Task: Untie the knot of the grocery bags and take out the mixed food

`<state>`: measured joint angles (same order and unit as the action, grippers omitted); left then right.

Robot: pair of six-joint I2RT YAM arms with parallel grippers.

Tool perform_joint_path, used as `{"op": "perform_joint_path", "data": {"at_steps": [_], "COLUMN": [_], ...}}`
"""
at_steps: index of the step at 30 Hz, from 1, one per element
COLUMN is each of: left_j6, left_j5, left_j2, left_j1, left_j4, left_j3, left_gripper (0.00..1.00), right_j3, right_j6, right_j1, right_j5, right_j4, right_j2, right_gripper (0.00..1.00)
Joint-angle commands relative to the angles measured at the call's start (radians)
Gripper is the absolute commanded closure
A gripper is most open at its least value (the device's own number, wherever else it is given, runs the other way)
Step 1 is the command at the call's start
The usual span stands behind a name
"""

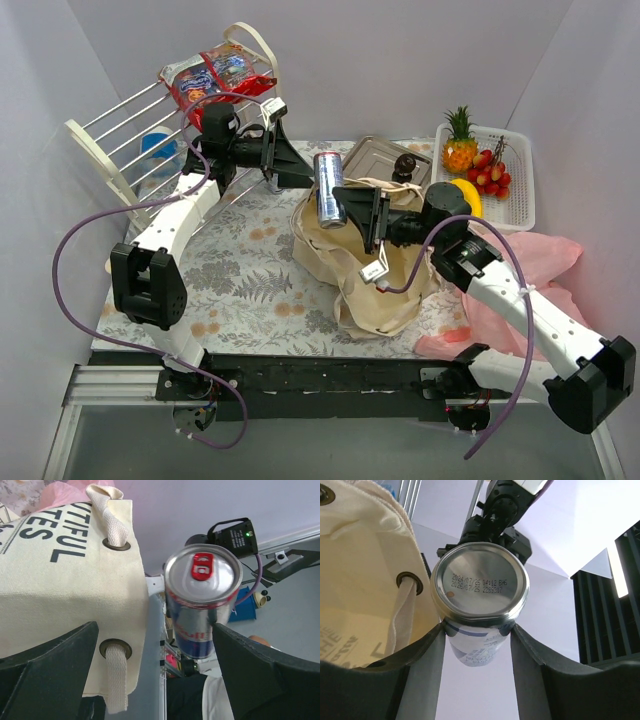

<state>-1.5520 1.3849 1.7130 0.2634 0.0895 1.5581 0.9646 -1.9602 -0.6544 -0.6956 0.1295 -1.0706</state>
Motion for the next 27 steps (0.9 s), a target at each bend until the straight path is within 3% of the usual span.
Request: {"op": "perform_joint_path", "data": {"at_steps": [1,9,17,26,27], "left_j6": [-0.109,-0.171,-0.163,-0.112,-0.111], "left_j5": [0.078,0.098,0.078,0.088,0.091], "left_j2": [-0.059,-0.059,0.016,0.010,0.007], "left_j1": [0.002,0.002,0.002,0.007,0.008], "left_j4": [-0.129,-0.238,-0.237,-0.197,-0.198], "left_j3": [-0.019,-0.078,0.013,-0.030,-0.039], "left_gripper": [0.02,0.02,0.05,0.32,0.39], "right_j3": [0.069,0.062,0.079,0.079,0.079], "right_j6": [-0.085,-0.040,-0.066,-0.057,-0.055], "right_j1": [-0.005,-0.014,-0.042,-0.060,-0.063], "right_j5": [0.036,0.097,0.100,0.128,0.128], "right_j4": [0.143,0.185,0.153,0.219,0.223], "right_j2": [-0.046,-0.075,-0.130,-0.187,-0.193], "right_gripper": [0.99,0.99,0.99,0.99,0.99]}}
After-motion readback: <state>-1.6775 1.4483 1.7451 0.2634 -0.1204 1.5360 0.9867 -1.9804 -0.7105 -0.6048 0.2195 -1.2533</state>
